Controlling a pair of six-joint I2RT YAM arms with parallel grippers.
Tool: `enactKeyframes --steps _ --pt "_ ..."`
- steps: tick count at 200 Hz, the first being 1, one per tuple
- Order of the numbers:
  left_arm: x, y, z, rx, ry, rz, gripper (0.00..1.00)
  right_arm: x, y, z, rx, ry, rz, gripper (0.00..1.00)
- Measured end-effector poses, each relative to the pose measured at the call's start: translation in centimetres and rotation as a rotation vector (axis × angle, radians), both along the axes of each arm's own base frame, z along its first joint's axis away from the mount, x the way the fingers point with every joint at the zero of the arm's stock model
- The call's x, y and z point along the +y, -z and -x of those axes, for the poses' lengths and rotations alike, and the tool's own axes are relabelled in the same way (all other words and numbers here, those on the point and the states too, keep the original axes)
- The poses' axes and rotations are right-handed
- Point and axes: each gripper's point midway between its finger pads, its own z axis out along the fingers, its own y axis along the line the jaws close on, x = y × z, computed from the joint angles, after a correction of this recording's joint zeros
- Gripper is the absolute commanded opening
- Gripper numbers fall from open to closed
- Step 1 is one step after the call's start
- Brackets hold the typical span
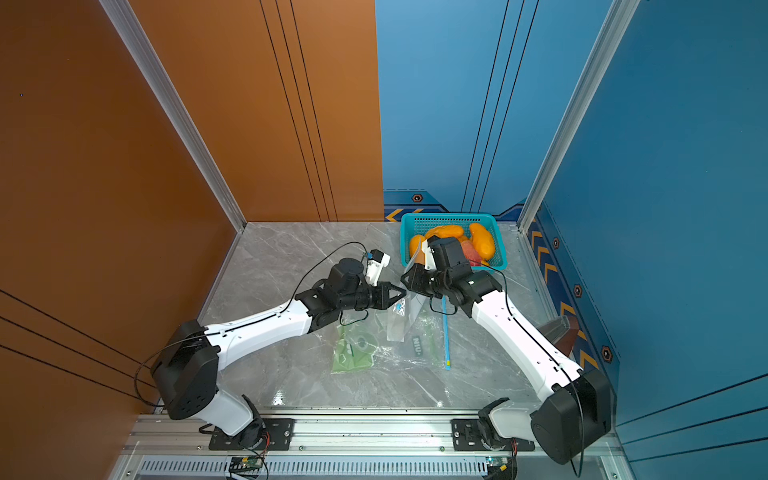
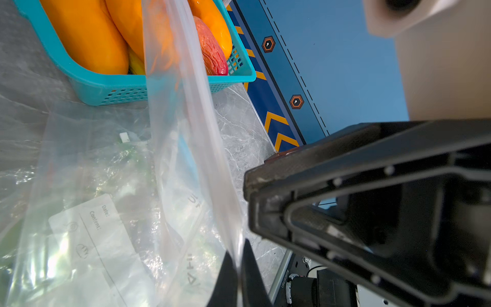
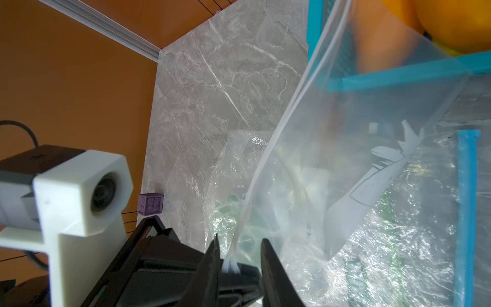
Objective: Place the mango in a zip-top bag and seal the zipper
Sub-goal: Open the zipper of the food storage bag at the center of the board.
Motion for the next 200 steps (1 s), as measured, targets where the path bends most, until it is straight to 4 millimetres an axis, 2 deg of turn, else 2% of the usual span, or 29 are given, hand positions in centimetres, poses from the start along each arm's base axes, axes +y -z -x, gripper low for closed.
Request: enactKeyframes --steps 42,65,165,200 --pt "0.0 0.1 0.2 0.005 0.009 0.002 0.02 0.8 0.7 0.3 0.021 -0.035 -0.002 0.15" --pt "0.0 0.2 0.2 0.008 0.008 -0.001 0.02 1.0 0.8 0.4 0.026 -0.045 -0.007 0.13" --pt "1.0 0.3 -0.9 0.03 -0.014 0.015 0.0 1.0 0.7 0.4 0.026 -0.056 -0.011 0.16" --pt "1.0 0.3 -0.7 0.047 0.002 0.028 0.0 1.1 1.0 0.5 0.031 -0.065 -0.018 0.16"
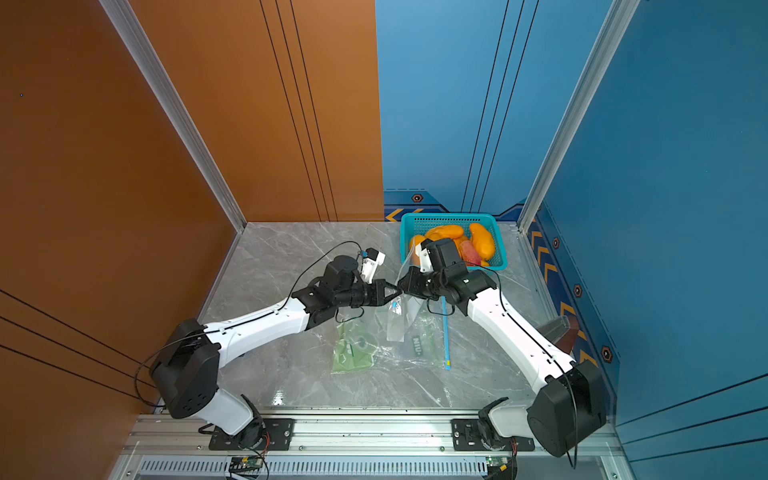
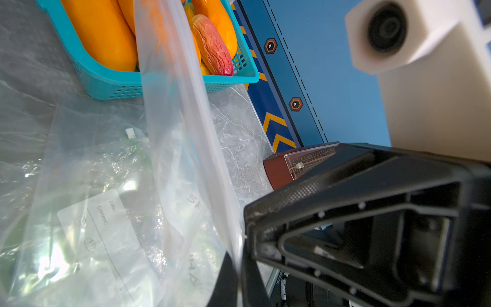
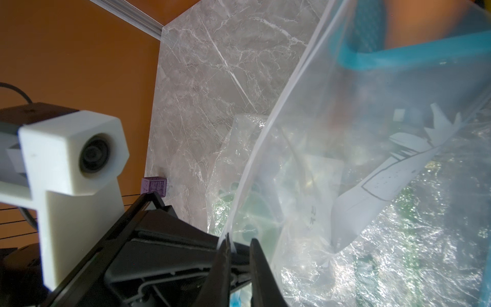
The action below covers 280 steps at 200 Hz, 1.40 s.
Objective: Place the mango in a zip-top bag and seal the zipper
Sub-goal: Open the zipper of the food storage bag at the center of the board.
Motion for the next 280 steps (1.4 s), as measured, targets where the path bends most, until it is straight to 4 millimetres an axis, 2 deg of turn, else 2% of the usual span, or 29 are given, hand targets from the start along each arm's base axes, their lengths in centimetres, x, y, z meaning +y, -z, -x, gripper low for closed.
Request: enactKeyframes --steps 47,98,165,189,232,248,280 --pt "-0.2 -0.1 0.3 0.005 0.019 0.006 0.0 0.3 -0.3 0.0 -0.004 -0.016 -0.021 0.14" --pt "-0.2 -0.1 0.4 0.007 0.024 0.008 0.0 0.5 -0.3 0.0 -0.005 -0.022 -0.028 0.04" --pt "-0.1 0.1 0.4 0.013 0.024 0.003 0.0 0.6 0.1 -0.1 -0.006 -0.024 -0.03 0.0" --pt "-0.1 0.2 0.4 0.014 0.022 0.002 0.11 0.6 0.2 -0.2 -0.007 -0.023 -0.03 0.0" --pt "0.4 0.9 0.3 0.032 0.01 -0.006 0.17 -0.1 1.6 -0.2 0.011 0.005 0.003 0.0" --pt "0.5 1.1 0.2 0.035 0.005 -0.007 0.16 -0.5 2.0 -0.3 0.016 0.018 0.015 0.0" --pt "0.7 1.0 0.0 0.042 -0.006 -0.001 0.09 -0.8 2.4 -0.4 0.018 0.032 0.032 0.0"
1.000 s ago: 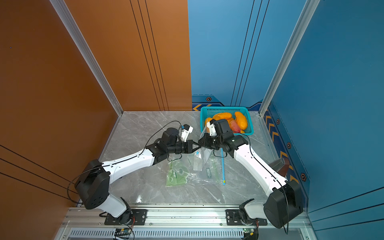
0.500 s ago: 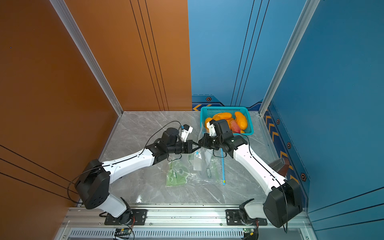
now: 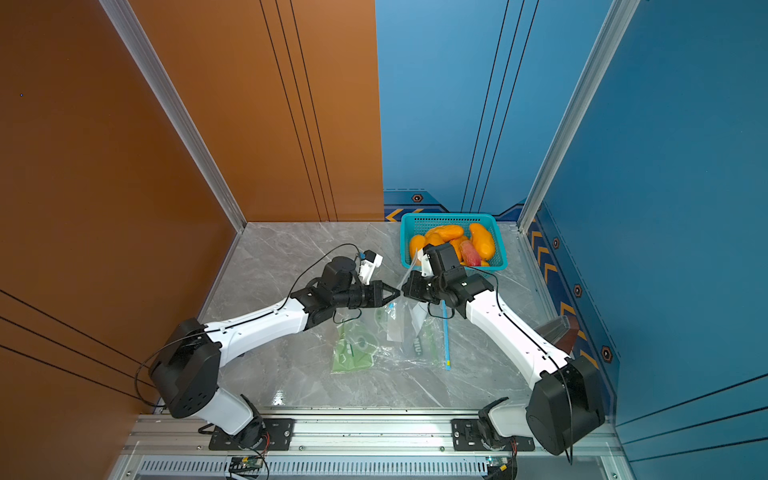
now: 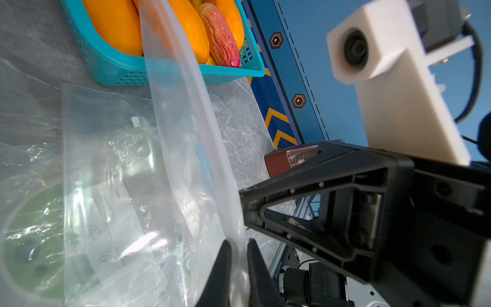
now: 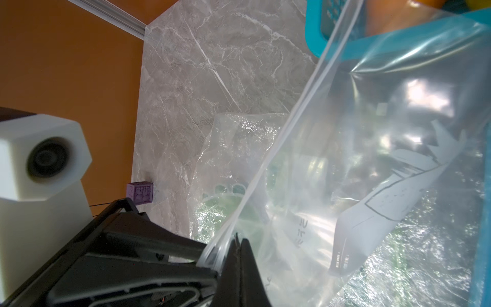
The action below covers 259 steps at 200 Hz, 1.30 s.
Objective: Place the mango in a zip-top bag and seal the zipper
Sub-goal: Open the zipper of the food storage bag at the center of the board.
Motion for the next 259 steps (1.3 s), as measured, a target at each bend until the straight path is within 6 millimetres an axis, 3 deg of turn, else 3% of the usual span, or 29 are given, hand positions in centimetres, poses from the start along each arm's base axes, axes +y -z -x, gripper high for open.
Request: enactKeyframes --steps 35,79,135,208,259 --pt "0.0 -0.2 -0.2 -0.003 -0.008 0.01 0.0 -0.1 0.2 0.1 0.007 0.0 0.003 0.0" --pt "0.0 -0.3 -0.2 -0.003 -0.01 0.013 0.0 -0.2 0.2 0.0 0.005 0.005 0.008 0.0" --pt "0.2 -0.3 -0.5 -0.002 -0.016 0.013 0.0 -0.4 -0.9 0.2 -0.022 0.017 -0.005 0.17" --pt "0.1 -0.3 -0.4 -0.001 -0.012 0.014 0.0 0.2 -1.4 0.0 -0.03 0.012 -0.037 0.17" --pt "0.2 -0.2 -0.3 0.002 -0.012 0.011 0.0 0.8 -0.5 -0.2 -0.011 0.004 -0.033 0.16"
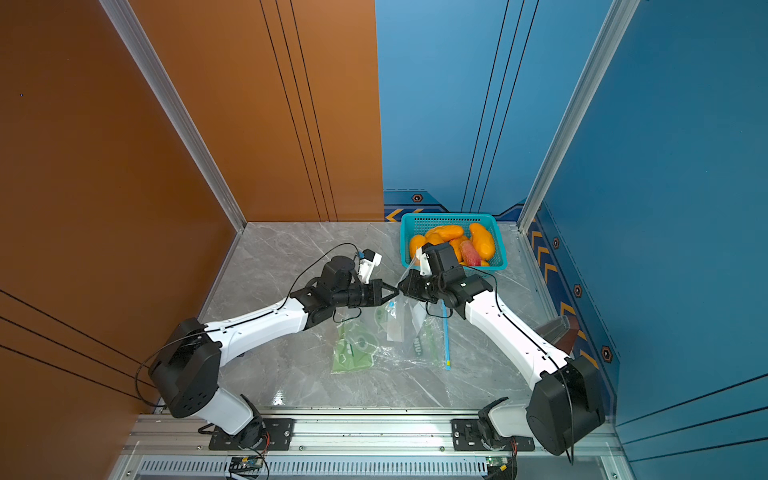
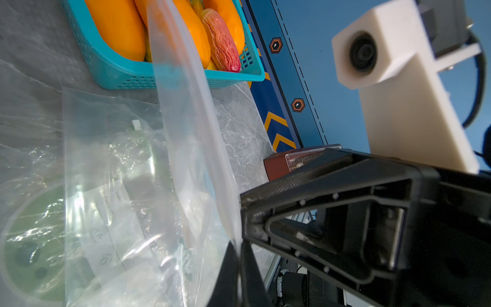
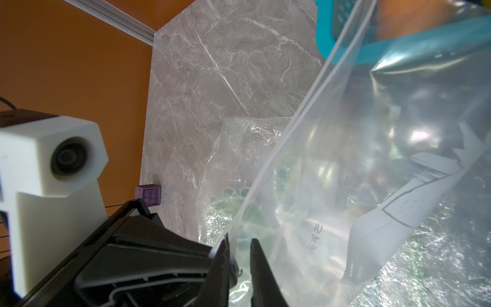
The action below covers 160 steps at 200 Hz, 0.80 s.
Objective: Place the mango in a zip-top bag and seal the zipper
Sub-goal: Open the zipper of the food storage bag at the center of the board.
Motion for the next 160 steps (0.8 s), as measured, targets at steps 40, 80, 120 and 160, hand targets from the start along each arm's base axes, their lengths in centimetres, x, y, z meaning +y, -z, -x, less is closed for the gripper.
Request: enactKeyframes --steps 40,80,120,160 --pt "0.01 0.08 0.02 0.001 0.0 -0.002 0.0 0.35 -0.08 -0.11 0.001 -0.004 -0.001 0.17" --pt "0.02 0.12 0.05 0.002 0.001 -0.003 0.0 0.49 0.09 -0.28 0.011 0.001 -0.002 0.16" --pt "0.07 0.3 0.11 0.005 0.002 -0.01 0.0 0.59 0.44 -0.33 0.025 0.006 -0.002 0.16" --pt "-0.07 0.6 0.27 0.001 0.015 -0.019 0.0 0.75 0.67 -0.33 0.037 0.01 -0.005 0.16"
